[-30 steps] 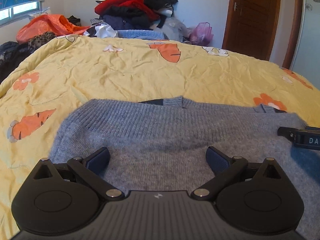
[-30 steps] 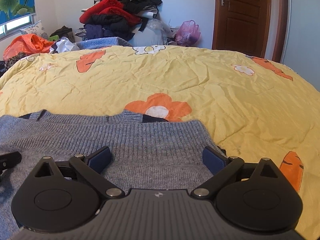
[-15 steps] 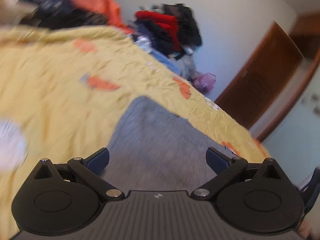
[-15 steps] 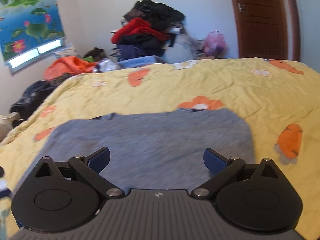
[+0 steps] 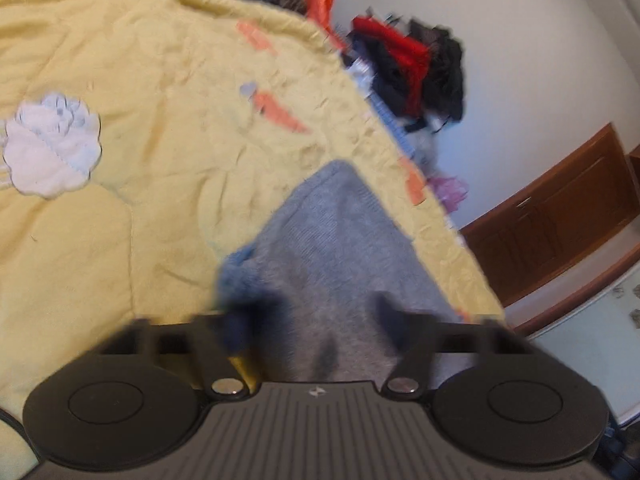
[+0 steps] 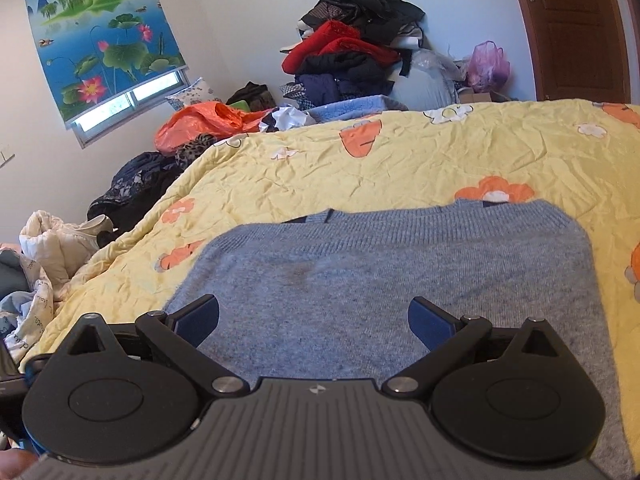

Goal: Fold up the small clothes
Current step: 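Close the left tool on the grey edge while the right grips the navy edge, then lift the folded sweater with both tools, bringing the edges together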

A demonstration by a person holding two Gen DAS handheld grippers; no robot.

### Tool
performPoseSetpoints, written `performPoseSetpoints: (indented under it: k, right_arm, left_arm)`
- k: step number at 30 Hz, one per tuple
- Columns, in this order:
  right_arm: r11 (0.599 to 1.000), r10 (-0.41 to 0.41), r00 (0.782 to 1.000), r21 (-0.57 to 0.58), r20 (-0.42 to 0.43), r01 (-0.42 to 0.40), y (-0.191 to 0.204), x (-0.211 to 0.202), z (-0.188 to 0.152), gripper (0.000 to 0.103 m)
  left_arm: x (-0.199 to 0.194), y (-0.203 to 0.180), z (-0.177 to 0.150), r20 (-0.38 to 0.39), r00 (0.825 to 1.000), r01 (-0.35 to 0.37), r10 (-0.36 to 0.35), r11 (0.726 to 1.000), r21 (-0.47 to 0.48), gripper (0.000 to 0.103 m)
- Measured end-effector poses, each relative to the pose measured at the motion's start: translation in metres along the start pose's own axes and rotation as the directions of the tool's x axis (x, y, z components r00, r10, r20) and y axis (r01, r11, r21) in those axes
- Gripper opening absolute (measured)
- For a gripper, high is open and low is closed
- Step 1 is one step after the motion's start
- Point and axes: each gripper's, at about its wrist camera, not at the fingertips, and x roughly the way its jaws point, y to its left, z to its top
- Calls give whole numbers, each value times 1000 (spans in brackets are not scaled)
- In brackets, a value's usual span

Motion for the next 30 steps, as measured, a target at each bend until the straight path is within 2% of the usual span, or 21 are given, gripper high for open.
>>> performPoseSetpoints:
  k: [1, 3, 5, 6, 8, 9, 11, 12, 13, 14, 15, 17, 19, 20, 22, 25, 30]
  right_arm:
    - [1000, 2, 1000, -8, 0, -2, 1, 1, 4, 102]
    - [1000, 12, 1000, -23, -10, -13, 7, 7, 15, 102]
    - [998, 45, 997, -37, -65, -48, 16, 22, 33, 103]
    - [996, 71, 990, -42, -123, -76, 22, 34, 43, 103]
    - [986, 154, 959, -28, -238, -165, 36, 60, 60, 103]
    - [976, 206, 935, -14, -287, -219, 44, 73, 67, 102]
    - [961, 259, 888, 14, -379, -275, 59, 101, 80, 102]
    - [959, 261, 864, 18, -429, -281, 67, 115, 83, 101]
    - [960, 248, 842, 4, -479, -281, 74, 129, 85, 98]
    - [963, 217, 828, -27, -517, -269, 81, 140, 84, 96]
    - [967, 171, 823, -66, -541, -245, 86, 151, 82, 95]
    - [968, 81, 816, -149, -573, -201, 94, 168, 75, 91]
    - [962, 14, 821, -217, -571, -167, 97, 179, 69, 71]
    - [959, 2, 826, -233, -563, -161, 97, 181, 68, 65]
    - [957, 20, 845, -234, -534, -170, 92, 180, 66, 35]
    - [955, 67, 870, -221, -488, -198, 77, 170, 67, 28]
    - [958, 147, 903, -167, -405, -231, 41, 135, 91, 26]
  left_arm:
    - [5, 2, 0, -10, 1000, -23, 23, 1000, -6, 12]
    - [8, -2, -1, 12, 999, -45, 45, 999, 28, 11]
    - [6, -17, -5, 56, 995, -88, 81, 986, 143, 9]
    - [3, -29, -10, 94, 992, -105, 85, 965, 239, 9]
    - [-4, -56, -24, 136, 990, -87, 29, 896, 436, 9]
    - [-9, -71, -35, 152, 988, -77, -6, 844, 531, 9]
    - [-13, -95, -59, 165, 984, -73, -63, 705, 705, 9]
    - [-11, -102, -71, 159, 984, -75, -75, 638, 766, 9]
    - [-9, -106, -80, 153, 985, -78, -80, 585, 807, 9]
    - [-7, -108, -88, 151, 985, -81, -83, 550, 831, 9]
    - [-5, -109, -92, 146, 986, -81, -82, 529, 844, 9]
    - [-4, -109, -97, 138, 987, -77, -83, 509, 858, 9]
    - [-4, -107, -99, 137, 986, -76, -90, 491, 868, 9]
    - [-5, -106, -100, 137, 986, -77, -90, 485, 871, 9]
    - [-5, -103, -99, 134, 987, -73, -92, 484, 872, 9]
    - [-4, -100, -95, 133, 987, -73, -87, 497, 865, 9]
    - [-12, -114, -92, 104, 986, -22, -133, 514, 858, 9]
